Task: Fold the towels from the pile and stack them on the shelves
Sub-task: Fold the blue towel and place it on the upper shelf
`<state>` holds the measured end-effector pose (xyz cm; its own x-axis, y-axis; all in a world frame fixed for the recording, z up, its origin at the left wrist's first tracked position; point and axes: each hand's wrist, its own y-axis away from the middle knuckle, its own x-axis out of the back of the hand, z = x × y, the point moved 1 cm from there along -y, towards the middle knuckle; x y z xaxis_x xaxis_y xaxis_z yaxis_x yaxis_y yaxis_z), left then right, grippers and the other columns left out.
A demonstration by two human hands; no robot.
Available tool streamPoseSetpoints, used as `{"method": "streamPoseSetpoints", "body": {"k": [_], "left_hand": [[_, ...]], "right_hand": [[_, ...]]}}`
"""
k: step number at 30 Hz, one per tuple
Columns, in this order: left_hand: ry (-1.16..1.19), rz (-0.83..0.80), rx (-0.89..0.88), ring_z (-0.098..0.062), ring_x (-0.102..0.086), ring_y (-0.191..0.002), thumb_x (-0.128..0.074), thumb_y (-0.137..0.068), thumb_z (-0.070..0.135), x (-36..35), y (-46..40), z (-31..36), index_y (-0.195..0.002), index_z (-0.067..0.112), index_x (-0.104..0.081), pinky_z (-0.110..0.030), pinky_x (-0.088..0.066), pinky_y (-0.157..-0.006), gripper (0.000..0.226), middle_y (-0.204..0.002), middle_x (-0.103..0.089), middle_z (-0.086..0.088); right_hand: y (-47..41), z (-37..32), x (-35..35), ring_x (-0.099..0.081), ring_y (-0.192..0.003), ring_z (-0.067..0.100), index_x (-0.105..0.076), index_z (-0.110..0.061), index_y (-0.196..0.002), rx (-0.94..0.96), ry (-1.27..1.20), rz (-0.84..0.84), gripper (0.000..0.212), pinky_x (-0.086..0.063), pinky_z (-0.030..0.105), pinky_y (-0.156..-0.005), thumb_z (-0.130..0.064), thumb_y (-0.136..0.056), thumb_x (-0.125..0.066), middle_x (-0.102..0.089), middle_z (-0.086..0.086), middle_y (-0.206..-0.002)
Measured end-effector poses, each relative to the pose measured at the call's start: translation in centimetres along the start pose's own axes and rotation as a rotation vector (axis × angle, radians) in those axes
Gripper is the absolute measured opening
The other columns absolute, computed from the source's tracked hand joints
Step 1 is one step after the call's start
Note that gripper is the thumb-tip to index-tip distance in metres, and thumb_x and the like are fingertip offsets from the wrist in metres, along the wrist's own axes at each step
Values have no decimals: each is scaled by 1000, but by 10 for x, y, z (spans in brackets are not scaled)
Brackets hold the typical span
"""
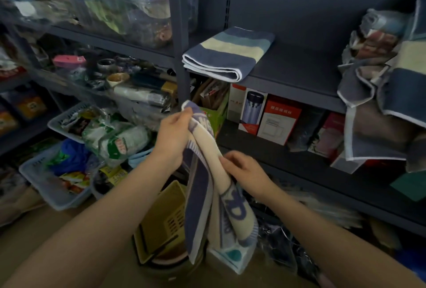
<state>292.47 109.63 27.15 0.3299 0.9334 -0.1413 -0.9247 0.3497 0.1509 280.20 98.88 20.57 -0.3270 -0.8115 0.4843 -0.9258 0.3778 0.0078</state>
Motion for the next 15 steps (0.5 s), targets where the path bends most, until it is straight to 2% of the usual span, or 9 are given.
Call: {"method": "streamPoseSetpoints", "body": {"k": [3, 5, 8, 11, 13, 15], "left_hand": [[48, 48, 12, -25, -60, -65, -52, -93, 28, 7, -9, 7, -70, 14, -61, -40, -52, -72, 29, -67, -62, -9], [56, 61, 11, -28, -60, -71, -52, -94, 29, 13, -16, 7, -73, 14, -62, -46, -52, -77, 28, -71, -62, -10], [-81, 22, -25, -26, -58, -67, -53, -93, 31, 19, -25, 2, -76, 14, -64, -39, -50, -70, 27, -70, -60, -9], [-340, -152, 42, -21, -56, -70, -56, -92, 18, 20, -30, -10, -100, 5, -65, -26, -47, -59, 18, -78, -60, -11], [-444, -288, 109, -27, -57, -83, -56, -90, 6, 23, -33, -19, -111, 2, -61, -31, -46, -66, 22, -93, -61, -17], [-495, -326, 124, -32, -60, -90, -59, -87, 1, 27, -35, -24, -115, 6, -63, -39, -49, -75, 29, -103, -64, -18]], "right_hand": [[2, 24, 9, -49, -65, 13, -56, 0, -76, -35, 93, -142, 36, -35, 30, -61, -32, -93, -53, -50, 5, -71], [5, 36, 17, -50, -66, 14, -57, 3, -78, -86, 108, -154, 34, -35, 30, -62, -27, -94, -53, -52, 8, -72], [9, 46, 25, -54, -65, 13, -57, -7, -83, -155, 27, -73, 19, -41, 29, -61, -22, -95, -51, -57, 3, -73], [11, 33, 27, -51, -53, 8, -49, -21, -94, -185, -156, 55, 3, -39, 21, -46, -20, -94, -52, -60, 0, -71], [12, 16, 28, -45, -52, 11, -45, -25, -98, -150, -258, 135, 11, -37, 20, -43, -18, -93, -52, -53, 10, -70], [12, -6, 31, -38, -49, 13, -47, -23, -96, -79, -345, 191, 9, -36, 19, -41, -16, -94, -51, -43, 13, -69]]}}
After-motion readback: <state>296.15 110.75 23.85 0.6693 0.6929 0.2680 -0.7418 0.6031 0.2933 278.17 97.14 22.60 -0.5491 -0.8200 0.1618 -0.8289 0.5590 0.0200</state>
